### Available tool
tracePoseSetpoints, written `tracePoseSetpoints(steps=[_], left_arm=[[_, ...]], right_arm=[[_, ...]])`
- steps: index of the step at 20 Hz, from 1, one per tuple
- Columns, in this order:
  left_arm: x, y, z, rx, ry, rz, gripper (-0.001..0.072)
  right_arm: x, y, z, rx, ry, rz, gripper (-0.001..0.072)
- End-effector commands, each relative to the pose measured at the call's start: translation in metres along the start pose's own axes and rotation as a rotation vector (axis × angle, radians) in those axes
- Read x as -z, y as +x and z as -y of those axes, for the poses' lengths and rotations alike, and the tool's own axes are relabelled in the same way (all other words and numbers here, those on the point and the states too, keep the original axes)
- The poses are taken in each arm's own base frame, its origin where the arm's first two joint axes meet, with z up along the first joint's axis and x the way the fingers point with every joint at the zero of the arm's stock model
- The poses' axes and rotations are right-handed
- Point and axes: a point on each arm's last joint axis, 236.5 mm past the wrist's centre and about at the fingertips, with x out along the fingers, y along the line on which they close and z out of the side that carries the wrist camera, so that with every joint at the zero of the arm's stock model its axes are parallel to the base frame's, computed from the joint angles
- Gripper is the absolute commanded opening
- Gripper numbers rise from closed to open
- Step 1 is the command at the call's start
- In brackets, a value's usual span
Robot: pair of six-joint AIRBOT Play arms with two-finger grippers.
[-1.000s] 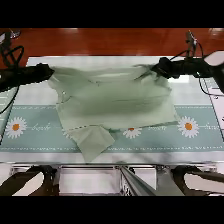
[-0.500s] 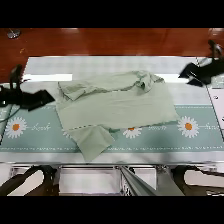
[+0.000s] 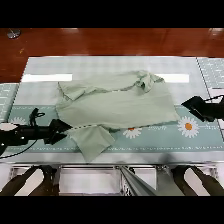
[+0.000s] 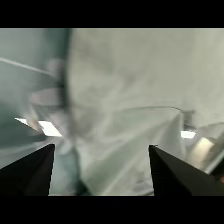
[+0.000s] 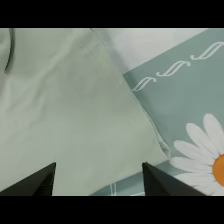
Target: Fold the shirts.
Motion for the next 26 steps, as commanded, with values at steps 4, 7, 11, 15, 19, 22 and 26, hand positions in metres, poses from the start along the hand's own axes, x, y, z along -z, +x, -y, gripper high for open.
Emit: tracePoseSetpoints(steps=[4, 7, 11, 15, 19, 22, 26], left_arm=[[-0.034, 0.029, 0.032, 0.047, 0.102, 0.227, 0.0694], [-0.028, 0.035, 0.049, 0.055, 0.173, 0.198, 0.0019], [-0.024, 0.029, 0.077, 0.107, 0.235, 0.159, 0.0021], [-0.026, 0.024, 0.091, 0.130, 0.259, 0.154, 0.0021], [-0.024, 0.025, 0.091, 0.130, 0.264, 0.148, 0.0020], [-0.019, 0.028, 0.093, 0.127, 0.280, 0.137, 0.0021], [-0.019, 0.031, 0.096, 0.120, 0.299, 0.148, 0.0021]], right_arm=[[-0.008, -0.010, 0.032, 0.030, 0.110, 0.079, 0.0624], [-0.003, -0.027, 0.091, 0.185, 0.162, 0.072, 0.0624], [0.020, -0.007, 0.101, 0.170, 0.279, -0.064, 0.0624], [0.052, 0.039, 0.073, 0.102, 0.225, -0.267, 0.0624], [0.049, 0.073, 0.050, 0.061, 0.190, -0.312, 0.0623], [0.037, 0.090, 0.026, 0.020, 0.155, -0.327, 0.0621], [0.028, 0.112, -0.006, -0.018, 0.099, -0.346, 0.0372]])
